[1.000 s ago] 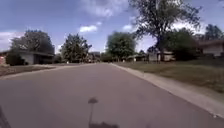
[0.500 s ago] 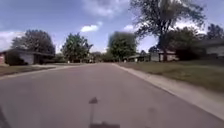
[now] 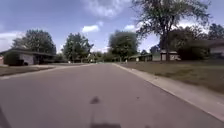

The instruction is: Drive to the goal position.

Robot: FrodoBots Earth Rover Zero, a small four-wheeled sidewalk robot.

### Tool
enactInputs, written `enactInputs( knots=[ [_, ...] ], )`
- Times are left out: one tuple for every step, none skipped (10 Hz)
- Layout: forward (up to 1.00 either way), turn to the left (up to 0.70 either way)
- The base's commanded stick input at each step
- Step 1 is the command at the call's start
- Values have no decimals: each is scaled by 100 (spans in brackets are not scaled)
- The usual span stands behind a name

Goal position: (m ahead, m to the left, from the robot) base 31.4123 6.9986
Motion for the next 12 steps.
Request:
enactInputs(
  knots=[
    [100, 0],
    [100, 0],
    [100, 0],
    [100, 0],
    [100, 0],
    [100, 0],
    [100, 0],
    [100, 0],
    [100, 0],
    [100, 0],
    [100, 0],
    [100, 0]
  ],
)
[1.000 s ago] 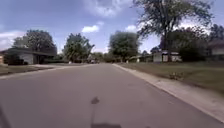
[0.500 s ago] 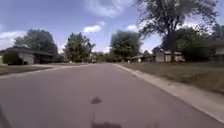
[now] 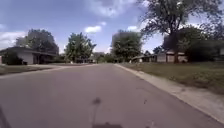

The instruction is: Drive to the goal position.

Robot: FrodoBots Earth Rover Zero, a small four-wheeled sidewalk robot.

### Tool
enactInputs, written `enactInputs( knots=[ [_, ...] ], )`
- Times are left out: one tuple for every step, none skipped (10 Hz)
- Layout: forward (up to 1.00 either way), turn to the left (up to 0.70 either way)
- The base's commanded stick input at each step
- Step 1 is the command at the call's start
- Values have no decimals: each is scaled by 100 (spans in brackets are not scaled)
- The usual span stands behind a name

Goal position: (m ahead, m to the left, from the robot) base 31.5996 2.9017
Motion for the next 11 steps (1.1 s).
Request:
enactInputs(
  knots=[
    [100, -24],
    [100, -35],
    [100, -39],
    [100, -39],
    [100, -28],
    [100, -4],
    [100, -1],
    [100, 0],
    [100, 0],
    [100, 0],
    [100, 0]
  ],
)
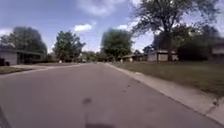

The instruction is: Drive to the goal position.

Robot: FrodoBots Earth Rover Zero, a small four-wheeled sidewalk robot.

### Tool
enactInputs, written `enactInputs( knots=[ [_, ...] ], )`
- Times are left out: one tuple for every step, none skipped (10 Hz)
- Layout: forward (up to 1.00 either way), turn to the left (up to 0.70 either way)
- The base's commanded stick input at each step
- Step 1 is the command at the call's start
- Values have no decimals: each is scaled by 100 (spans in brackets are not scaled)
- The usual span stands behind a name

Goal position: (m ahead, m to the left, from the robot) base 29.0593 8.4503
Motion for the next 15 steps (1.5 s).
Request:
enactInputs(
  knots=[
    [100, 0],
    [100, 0],
    [100, 0],
    [100, 0],
    [100, 0],
    [100, 0],
    [100, 0],
    [100, 0],
    [100, 0],
    [100, 0],
    [100, 0],
    [100, 0],
    [100, 0],
    [100, 0],
    [100, 0]
  ],
)
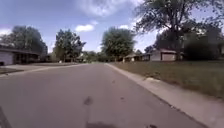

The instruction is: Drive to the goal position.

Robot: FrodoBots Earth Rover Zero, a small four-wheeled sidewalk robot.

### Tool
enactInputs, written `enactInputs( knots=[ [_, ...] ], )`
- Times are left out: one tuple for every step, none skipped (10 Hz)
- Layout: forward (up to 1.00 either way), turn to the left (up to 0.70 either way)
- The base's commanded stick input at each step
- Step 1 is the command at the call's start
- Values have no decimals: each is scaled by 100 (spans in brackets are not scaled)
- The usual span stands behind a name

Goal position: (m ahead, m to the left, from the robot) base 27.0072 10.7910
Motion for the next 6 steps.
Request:
enactInputs(
  knots=[
    [100, -18],
    [100, -38],
    [100, -32],
    [100, 0],
    [100, 0],
    [100, 0]
  ],
)
